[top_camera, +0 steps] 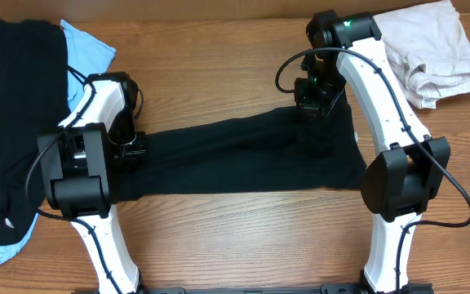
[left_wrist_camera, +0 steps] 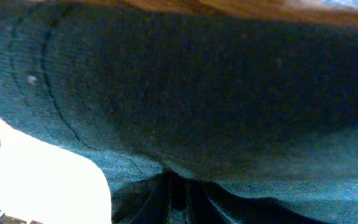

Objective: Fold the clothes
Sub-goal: 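Fold the shirt's top edge down toward the bottom with both grippers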

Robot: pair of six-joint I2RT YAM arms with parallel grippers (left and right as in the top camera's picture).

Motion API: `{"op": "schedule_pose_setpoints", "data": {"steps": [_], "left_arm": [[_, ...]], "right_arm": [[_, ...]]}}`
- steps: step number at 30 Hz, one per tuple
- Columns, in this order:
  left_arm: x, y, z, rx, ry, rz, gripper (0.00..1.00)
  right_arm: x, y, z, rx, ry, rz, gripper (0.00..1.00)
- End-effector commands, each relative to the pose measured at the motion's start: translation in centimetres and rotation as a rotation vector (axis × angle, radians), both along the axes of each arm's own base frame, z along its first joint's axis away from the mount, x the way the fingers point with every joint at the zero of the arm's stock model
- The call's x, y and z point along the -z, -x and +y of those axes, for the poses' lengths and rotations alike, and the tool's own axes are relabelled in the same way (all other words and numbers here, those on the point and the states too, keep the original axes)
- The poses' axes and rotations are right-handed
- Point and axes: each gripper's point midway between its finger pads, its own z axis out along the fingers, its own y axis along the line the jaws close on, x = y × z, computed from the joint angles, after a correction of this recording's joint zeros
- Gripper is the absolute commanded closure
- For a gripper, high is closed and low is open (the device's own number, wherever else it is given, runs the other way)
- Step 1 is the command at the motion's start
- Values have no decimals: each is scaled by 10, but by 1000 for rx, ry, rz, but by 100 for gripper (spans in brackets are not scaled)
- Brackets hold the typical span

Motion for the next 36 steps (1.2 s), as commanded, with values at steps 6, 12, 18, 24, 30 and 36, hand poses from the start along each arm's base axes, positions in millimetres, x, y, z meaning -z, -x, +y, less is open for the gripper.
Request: {"op": "schedule_pose_setpoints", "data": {"steps": [6,12,18,24,30,36], "left_arm": [[5,-10,4,-21,-11,-56,93],[6,-14,4,-21,-12,-73,92],[8,-21,6,-23,-18,-103,91],[9,-22,6,-23,-19,-110,87],[9,-22,6,-23,-19,-110,72],[9,-22,7,-22,-19,-110,60]], "right_arm": [[49,53,-9,18,41,216,96],[74,68,-10,22,39,269,80],[66,59,-8,8,24,231,67],[58,32,-22,56,100,115,60],[60,23,-61,183,252,89,60],[67,29,-87,237,248,136,59]]}}
